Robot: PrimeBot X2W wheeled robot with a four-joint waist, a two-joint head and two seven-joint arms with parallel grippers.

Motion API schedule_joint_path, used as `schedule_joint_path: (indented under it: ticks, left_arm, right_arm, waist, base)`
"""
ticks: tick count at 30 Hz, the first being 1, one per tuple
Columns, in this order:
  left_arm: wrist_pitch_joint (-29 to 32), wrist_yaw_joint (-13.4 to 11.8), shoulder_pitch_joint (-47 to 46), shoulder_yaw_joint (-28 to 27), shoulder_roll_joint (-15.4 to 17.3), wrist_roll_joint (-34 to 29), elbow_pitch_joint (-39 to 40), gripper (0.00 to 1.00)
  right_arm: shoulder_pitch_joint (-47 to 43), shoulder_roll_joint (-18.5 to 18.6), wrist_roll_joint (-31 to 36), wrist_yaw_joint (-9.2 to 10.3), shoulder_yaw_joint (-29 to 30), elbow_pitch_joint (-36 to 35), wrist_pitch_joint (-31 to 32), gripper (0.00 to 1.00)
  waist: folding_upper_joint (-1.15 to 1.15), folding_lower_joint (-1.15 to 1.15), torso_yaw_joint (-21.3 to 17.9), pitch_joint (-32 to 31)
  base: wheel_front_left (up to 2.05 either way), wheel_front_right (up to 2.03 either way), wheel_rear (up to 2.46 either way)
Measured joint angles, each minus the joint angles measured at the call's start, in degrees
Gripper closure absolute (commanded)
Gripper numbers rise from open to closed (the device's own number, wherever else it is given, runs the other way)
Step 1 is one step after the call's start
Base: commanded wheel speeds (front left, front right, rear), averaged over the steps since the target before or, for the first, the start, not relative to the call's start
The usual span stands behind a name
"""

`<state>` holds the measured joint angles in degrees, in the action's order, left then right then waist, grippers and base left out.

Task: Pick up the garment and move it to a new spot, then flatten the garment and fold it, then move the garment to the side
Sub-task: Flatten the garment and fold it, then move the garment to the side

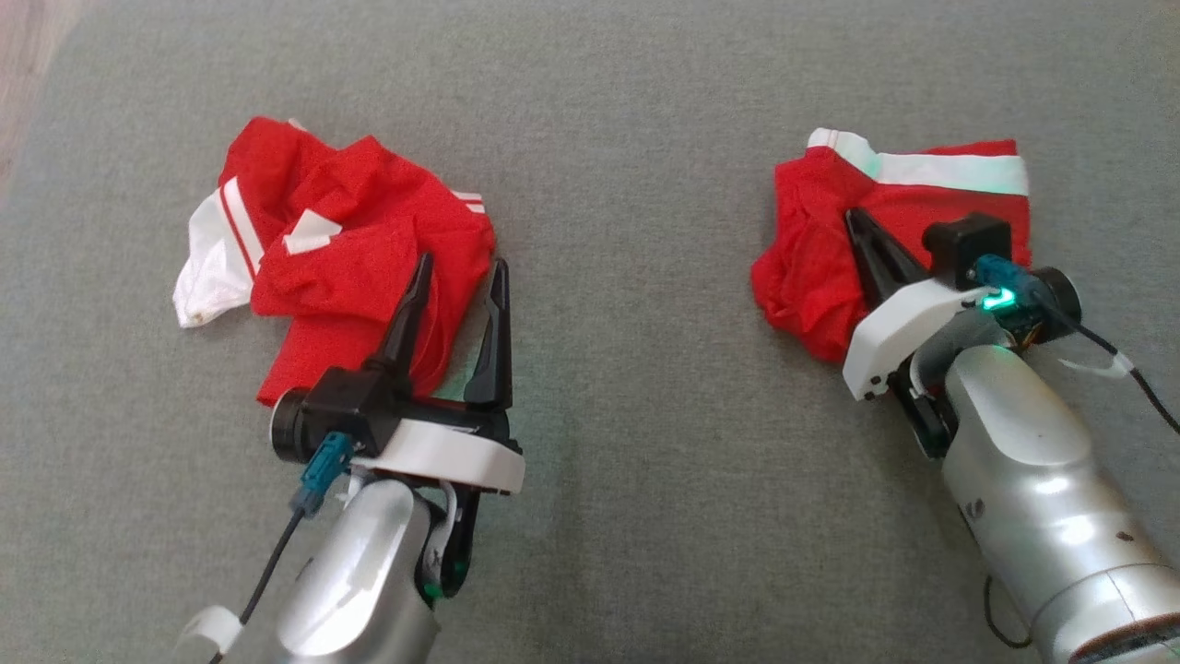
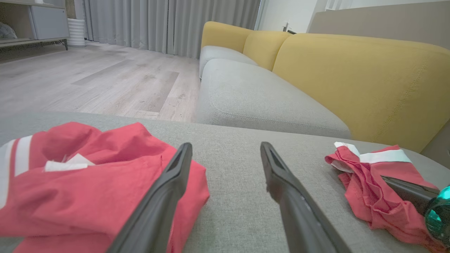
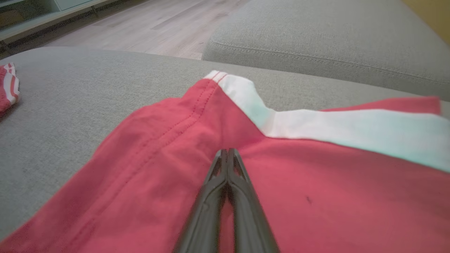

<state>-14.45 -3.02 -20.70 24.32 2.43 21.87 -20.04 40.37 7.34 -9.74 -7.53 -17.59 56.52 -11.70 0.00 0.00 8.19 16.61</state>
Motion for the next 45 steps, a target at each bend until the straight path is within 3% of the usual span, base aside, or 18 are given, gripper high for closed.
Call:
schedule_joint_path:
  ticks: [8,12,16,20,23,25,26,33,45]
  left_arm:
    - [0.0,0.0,1.4,-0.3,0.0,0.0,-0.2,0.0]
    - [0.0,0.0,3.2,-1.4,0.0,0.0,-0.2,0.0]
    - [0.0,0.0,4.5,-2.4,0.0,-0.5,-0.3,0.0]
    - [0.0,0.0,6.5,-3.8,0.0,-2.0,-1.1,0.0]
    - [0.0,0.1,7.9,-4.6,0.0,-2.9,-1.3,0.0]
    - [0.0,0.1,8.7,-5.3,0.0,-3.3,-1.3,0.0]
    - [0.0,0.3,9.0,-5.8,0.1,-3.4,-1.3,0.0]
    - [0.0,1.1,10.6,-7.1,0.1,-4.3,-1.3,0.0]
    - [0.0,1.5,8.9,-5.5,0.1,-4.3,-0.5,0.0]
  right_arm:
    - [-2.2,2.6,-6.1,0.0,-5.2,-2.4,-1.5,1.0]
    - [-3.7,5.4,-7.7,0.0,-0.7,-6.6,-2.5,1.0]
    - [-8.7,5.8,-7.9,0.0,3.8,-12.3,-2.5,1.0]
    - [-16.7,4.8,-5.8,0.0,9.8,-20.1,-2.7,1.0]
    - [-22.7,1.9,-4.2,0.0,15.1,-25.2,-2.7,1.0]
    - [-26.3,-0.1,-2.7,0.0,17.5,-28.5,-2.7,0.38]
    - [-27.9,-1.1,-1.9,0.0,18.2,-29.9,-2.7,0.0]
    - [-33.5,-3.8,0.8,0.0,20.5,-34.1,-2.5,0.0]
    - [-28.4,-4.4,3.4,0.0,24.2,-34.3,3.7,0.0]
  waist:
    - [0.0,0.0,-1.9,-3.2]
    - [0.0,0.0,-3.3,-6.1]
    - [0.0,-0.01,-4.4,-8.7]
    - [0.0,-0.01,-5.8,-10.5]
    - [0.0,-0.01,-6.7,-11.3]
    - [0.0,-0.01,-7.1,-11.6]
    - [0.0,-0.01,-7.3,-11.7]
    - [0.0,0.0,-8.2,-11.7]
    - [0.0,0.0,-6.6,-7.9]
  base:
    - [0.0,0.0,0.0]
    - [0.0,0.0,0.0]
    - [0.0,0.0,0.0]
    - [0.0,0.0,0.0]
    - [0.0,0.0,0.0]
    - [0.0,0.0,0.0]
    - [0.0,0.0,0.0]
    - [0.0,0.0,0.0]
    - [0.0,0.0,0.0]
